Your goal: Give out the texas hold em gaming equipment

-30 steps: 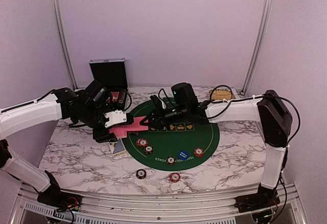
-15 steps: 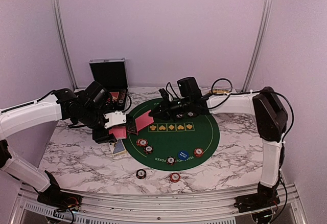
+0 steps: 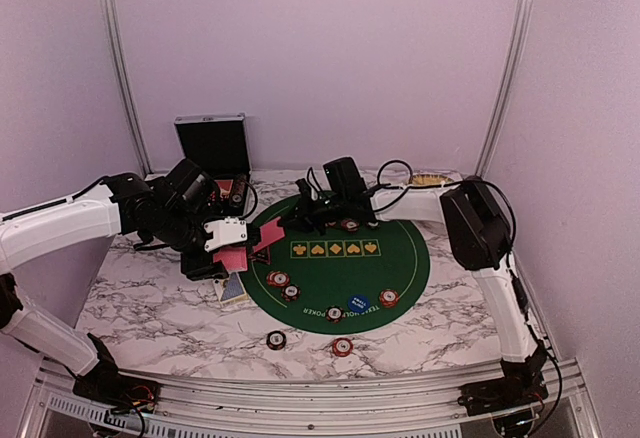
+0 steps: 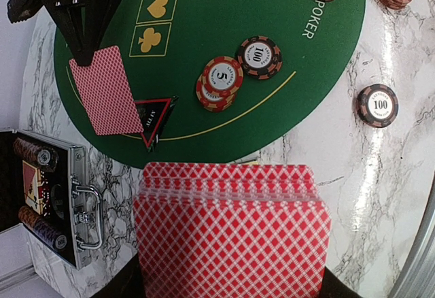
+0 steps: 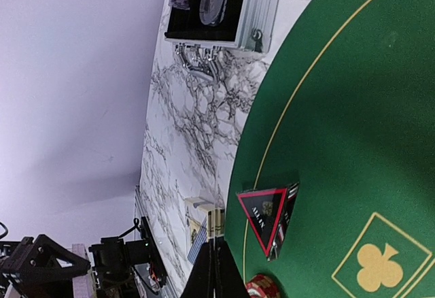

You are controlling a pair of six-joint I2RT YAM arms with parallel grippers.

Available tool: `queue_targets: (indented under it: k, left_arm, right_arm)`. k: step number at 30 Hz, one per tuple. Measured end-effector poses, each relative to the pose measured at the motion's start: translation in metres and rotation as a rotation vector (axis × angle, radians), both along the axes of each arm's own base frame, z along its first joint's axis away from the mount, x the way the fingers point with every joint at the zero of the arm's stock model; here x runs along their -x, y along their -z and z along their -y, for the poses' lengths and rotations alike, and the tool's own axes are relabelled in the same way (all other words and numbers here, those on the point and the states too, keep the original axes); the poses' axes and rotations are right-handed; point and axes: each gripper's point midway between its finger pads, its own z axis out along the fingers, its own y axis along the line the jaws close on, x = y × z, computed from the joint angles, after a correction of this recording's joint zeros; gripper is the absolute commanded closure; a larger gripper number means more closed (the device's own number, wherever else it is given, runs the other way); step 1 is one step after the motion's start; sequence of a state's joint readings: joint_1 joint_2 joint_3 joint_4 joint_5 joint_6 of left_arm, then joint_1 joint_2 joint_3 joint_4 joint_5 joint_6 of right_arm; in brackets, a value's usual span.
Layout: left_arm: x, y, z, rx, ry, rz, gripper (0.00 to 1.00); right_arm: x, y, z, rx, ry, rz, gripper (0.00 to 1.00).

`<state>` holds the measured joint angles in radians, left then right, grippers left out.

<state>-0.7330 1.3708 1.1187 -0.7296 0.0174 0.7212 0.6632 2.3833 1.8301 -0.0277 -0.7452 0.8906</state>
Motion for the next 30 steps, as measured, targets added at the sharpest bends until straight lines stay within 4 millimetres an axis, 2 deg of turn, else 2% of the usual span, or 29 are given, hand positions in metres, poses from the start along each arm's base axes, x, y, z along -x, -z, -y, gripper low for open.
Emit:
queue_targets:
  k: [9, 16, 20, 24, 26, 30]
  left_arm:
    - [0.0, 0.0, 0.0, 0.0, 0.0, 0.0, 1.0]
    - [0.0, 0.0, 0.0, 0.0, 0.0, 0.0, 1.0]
    - [0.0, 0.0, 0.0, 0.0, 0.0, -0.001, 1.0]
    - [0.0, 0.0, 0.0, 0.0, 0.0, 0.0, 1.0]
    - [0.0, 0.0, 0.0, 0.001, 0.0, -0.001, 1.0]
    - [0.0, 0.0, 0.0, 0.0, 0.0, -0.001, 1.0]
  right_arm:
    - [-0.041, 0.019, -0.006, -0.028, 0.092, 0.01, 1.0]
    - [-0.056, 0.055, -0.005, -0.003, 0.17, -0.012, 0.99]
    - [-0.061, 0.067, -0.002, 0.021, 0.204, -0.01, 0.85]
    - [-0.068, 0.067, 0.0, 0.047, 0.228, 0.024, 0.64]
    - [-0.068, 0.068, 0.0, 0.06, 0.228, 0.048, 0.6]
    - [-0.066, 0.064, -0.002, 0.08, 0.219, 0.086, 0.59]
